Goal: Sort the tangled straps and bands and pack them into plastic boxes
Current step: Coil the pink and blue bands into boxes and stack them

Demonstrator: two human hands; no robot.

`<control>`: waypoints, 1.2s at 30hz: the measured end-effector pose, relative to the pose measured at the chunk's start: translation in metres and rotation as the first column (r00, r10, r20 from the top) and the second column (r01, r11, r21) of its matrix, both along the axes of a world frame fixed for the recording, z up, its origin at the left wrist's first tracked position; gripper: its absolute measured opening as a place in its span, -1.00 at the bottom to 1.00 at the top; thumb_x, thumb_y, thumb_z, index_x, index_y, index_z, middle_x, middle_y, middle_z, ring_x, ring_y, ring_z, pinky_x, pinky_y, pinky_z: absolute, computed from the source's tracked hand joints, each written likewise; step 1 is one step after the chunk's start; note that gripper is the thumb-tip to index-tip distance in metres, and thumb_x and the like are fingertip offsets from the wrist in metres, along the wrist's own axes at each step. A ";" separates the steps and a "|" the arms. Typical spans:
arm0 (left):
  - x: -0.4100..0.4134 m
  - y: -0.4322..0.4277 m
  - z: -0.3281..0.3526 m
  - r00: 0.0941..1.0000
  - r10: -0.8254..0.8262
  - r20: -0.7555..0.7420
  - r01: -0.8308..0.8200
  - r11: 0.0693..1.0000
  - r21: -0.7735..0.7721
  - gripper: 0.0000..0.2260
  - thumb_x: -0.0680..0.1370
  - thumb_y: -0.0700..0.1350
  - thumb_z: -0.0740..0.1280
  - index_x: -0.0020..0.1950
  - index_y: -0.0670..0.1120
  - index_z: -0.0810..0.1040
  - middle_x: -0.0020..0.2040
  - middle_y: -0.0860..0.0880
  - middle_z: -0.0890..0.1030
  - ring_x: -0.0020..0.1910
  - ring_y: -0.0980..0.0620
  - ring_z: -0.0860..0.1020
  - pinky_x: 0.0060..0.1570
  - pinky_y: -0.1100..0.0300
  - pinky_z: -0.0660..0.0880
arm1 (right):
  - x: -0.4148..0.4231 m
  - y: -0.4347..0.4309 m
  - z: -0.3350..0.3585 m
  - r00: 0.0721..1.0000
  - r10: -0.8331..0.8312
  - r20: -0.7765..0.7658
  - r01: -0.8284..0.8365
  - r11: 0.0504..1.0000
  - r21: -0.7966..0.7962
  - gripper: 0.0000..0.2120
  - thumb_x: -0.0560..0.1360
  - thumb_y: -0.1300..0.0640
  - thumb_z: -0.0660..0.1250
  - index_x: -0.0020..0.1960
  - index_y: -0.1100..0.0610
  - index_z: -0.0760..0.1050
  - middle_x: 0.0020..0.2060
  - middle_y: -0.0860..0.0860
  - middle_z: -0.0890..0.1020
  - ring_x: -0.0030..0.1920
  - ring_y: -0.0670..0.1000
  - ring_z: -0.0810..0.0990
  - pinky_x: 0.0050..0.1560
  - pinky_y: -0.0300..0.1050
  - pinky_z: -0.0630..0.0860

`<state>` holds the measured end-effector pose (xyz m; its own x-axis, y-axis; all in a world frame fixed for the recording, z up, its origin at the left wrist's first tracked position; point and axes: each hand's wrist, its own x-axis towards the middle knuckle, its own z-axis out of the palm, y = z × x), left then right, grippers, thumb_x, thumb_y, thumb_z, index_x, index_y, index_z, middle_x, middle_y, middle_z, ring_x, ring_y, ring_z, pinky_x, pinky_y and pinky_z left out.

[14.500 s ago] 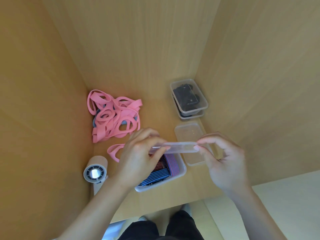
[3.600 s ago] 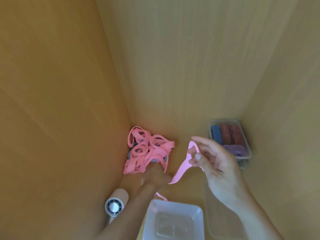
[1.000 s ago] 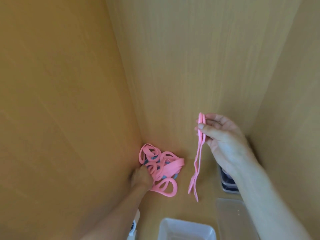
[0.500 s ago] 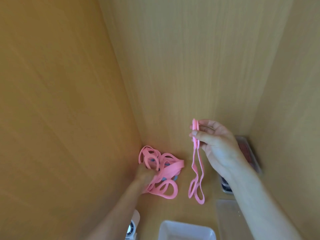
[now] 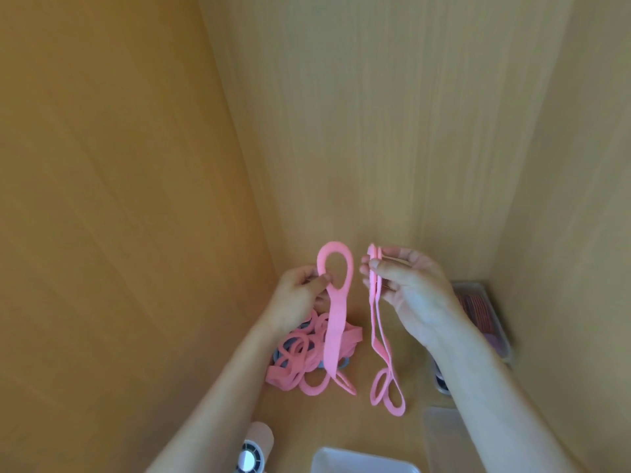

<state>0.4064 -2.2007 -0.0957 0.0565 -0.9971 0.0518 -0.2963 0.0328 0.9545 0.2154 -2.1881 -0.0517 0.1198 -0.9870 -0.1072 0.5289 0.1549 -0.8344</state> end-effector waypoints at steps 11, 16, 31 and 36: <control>-0.030 0.012 0.062 0.777 0.058 0.627 0.261 0.876 -0.405 -0.85 0.64 -0.03 0.32 0.11 0.03 0.68 -0.10 0.09 0.59 -0.14 0.07 0.57 -0.10 -0.02 0.55 | 0.005 -0.013 0.029 0.989 -0.135 -0.058 0.135 0.991 -0.014 -0.74 0.49 0.45 0.41 0.12 0.26 0.49 -0.04 0.27 0.65 -0.05 0.20 0.66 0.12 0.13 0.60; -0.037 0.009 0.073 0.660 0.131 0.739 0.295 0.860 -0.416 -0.85 0.64 -0.03 0.29 0.07 -0.01 0.64 -0.08 0.06 0.56 -0.09 0.01 0.55 -0.09 -0.03 0.52 | 0.003 -0.017 0.046 0.990 -0.132 -0.049 0.130 0.991 -0.041 -0.74 0.49 0.44 0.40 0.12 0.26 0.47 0.01 0.34 0.64 -0.04 0.25 0.67 -0.06 0.12 0.67; -0.037 -0.011 0.032 0.948 -0.168 0.269 0.183 0.983 -0.030 -0.51 0.47 -0.12 0.54 0.35 -0.06 0.46 0.25 -0.03 0.53 0.21 0.08 0.52 0.03 0.43 0.49 | 0.004 -0.029 0.086 0.980 -0.137 -0.143 0.120 0.985 -0.121 -0.64 0.40 0.56 0.38 -0.11 0.14 0.41 0.02 0.25 0.65 0.15 0.31 0.64 0.15 0.09 0.55; -0.047 -0.018 0.007 0.945 -0.239 0.221 0.234 0.971 0.052 -0.39 0.45 -0.12 0.56 0.44 -0.07 0.41 0.36 0.01 0.49 0.34 0.08 0.44 0.29 0.29 0.39 | 0.001 -0.031 0.107 0.990 -0.110 -0.090 0.094 0.982 -0.162 -0.66 0.42 0.59 0.33 -0.12 0.17 0.40 -0.17 0.16 0.63 -0.08 0.18 0.68 0.04 0.01 0.56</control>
